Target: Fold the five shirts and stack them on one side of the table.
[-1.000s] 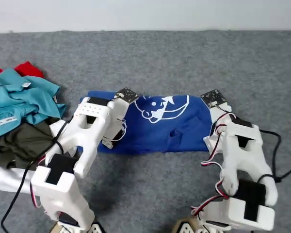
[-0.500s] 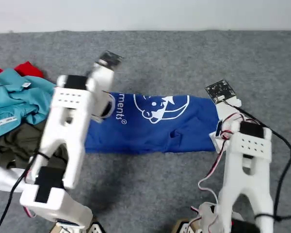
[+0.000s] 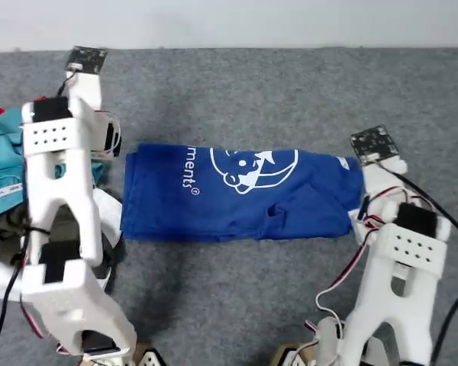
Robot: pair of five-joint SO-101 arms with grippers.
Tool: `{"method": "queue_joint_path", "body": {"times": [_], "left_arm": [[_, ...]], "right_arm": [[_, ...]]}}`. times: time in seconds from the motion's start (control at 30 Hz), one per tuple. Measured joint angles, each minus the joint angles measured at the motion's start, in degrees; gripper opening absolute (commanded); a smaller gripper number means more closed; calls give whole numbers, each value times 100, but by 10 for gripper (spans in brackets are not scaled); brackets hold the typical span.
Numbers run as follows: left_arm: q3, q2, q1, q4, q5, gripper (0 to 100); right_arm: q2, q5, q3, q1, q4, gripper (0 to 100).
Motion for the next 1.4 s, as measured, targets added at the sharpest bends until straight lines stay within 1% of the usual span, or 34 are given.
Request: {"method": "queue_joint_path", "body": {"times": [0.23, 0.5, 0.57, 0.63, 0.7, 0.77, 0.87, 0.97, 1.13, 1.4], "left_arm": [[-800, 1064, 185, 0, 18, 137], [-2154, 2505, 378, 53, 18, 137], [-2532, 2857, 378, 273, 18, 139], [-2945, 3156, 369, 642, 9, 164], [-3385, 3429, 369, 1090, -158, 199], [-3657, 3604, 316, 1336, -334, 224], [-3745, 3631, 97, 1389, -422, 255], [-3754, 3666, -53, 1407, -563, 259], [-3367, 3807, -62, 1415, -774, 258], [-3341, 4062, 70, 1415, -747, 245]], "right_arm": [[-176, 0, 0, 105, 431, 12], [-352, 0, 0, 105, 686, 11], [-387, 0, 0, 105, 756, 11], [-431, 0, 0, 105, 818, 11], [-448, 0, 0, 105, 853, 11], [-457, 0, 0, 105, 853, 12], [-457, 0, 0, 105, 870, 12], [-457, 0, 0, 105, 870, 12], [-457, -193, 0, 105, 870, 12], [-457, -246, 0, 105, 870, 12]]}}
